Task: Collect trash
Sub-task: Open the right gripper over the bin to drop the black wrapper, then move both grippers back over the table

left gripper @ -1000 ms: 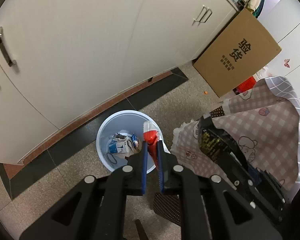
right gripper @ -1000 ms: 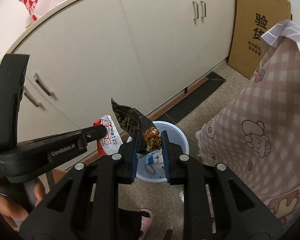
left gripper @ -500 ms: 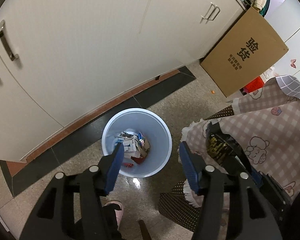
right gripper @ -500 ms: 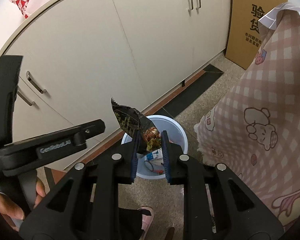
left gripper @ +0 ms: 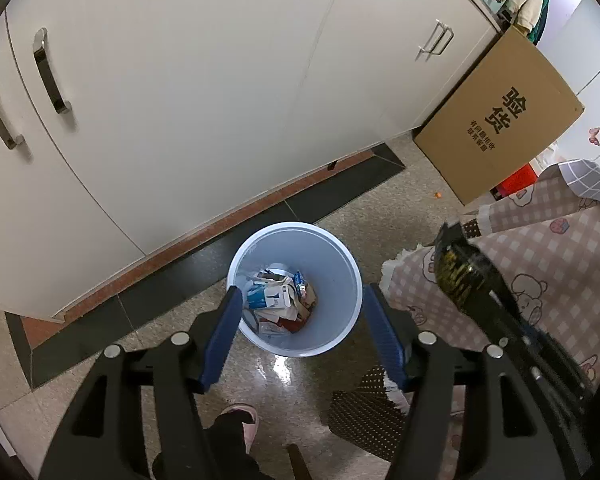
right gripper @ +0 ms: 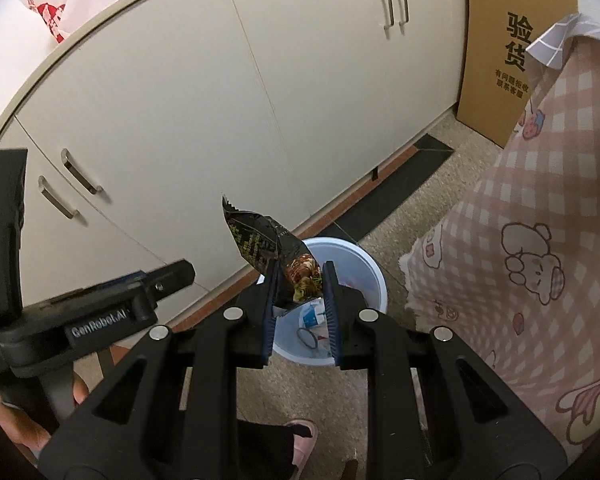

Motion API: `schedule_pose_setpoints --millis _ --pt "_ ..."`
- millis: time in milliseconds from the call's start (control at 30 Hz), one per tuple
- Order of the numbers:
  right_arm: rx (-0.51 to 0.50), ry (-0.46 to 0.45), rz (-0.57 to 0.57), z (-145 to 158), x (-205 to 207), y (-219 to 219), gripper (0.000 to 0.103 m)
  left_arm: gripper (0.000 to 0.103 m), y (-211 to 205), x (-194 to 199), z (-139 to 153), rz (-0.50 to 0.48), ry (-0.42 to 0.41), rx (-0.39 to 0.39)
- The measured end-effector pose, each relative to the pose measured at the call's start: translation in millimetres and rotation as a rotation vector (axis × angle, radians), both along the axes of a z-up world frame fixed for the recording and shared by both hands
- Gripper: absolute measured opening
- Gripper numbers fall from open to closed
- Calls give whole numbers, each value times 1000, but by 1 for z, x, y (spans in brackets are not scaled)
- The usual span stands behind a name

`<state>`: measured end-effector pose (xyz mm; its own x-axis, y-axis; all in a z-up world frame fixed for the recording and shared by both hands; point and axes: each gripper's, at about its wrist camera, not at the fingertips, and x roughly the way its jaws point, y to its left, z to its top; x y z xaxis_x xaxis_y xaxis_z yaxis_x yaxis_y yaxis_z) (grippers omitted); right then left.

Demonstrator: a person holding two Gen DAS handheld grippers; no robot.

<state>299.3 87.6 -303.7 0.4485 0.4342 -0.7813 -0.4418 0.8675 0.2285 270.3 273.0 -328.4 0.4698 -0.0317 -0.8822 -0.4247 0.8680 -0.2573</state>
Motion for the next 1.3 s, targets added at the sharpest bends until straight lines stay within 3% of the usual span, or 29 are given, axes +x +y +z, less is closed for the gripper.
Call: schedule_pose_setpoints --millis 267,367,433,467,900,1067,1300 --pt "49 -38 -5 9 3 9 22 66 9 -5 4 19 -7 14" --pt "85 -61 -17 13 7 10 27 66 12 -8 6 29 -12 13" --pt "110 -73 -24 15 8 8 45 67 13 -9 8 31 -16 18" --pt "118 -82 -27 17 8 8 61 67 13 -9 9 30 -15 22" --pt "84 -122 -21 36 -6 -2 62 68 9 -20 27 33 -49 33" --pt "69 -182 -11 59 -21 -7 62 69 2 -30 55 39 -102 51" --pt "120 -257 -28 107 -44 -29 63 73 -17 -52 104 38 -204 52"
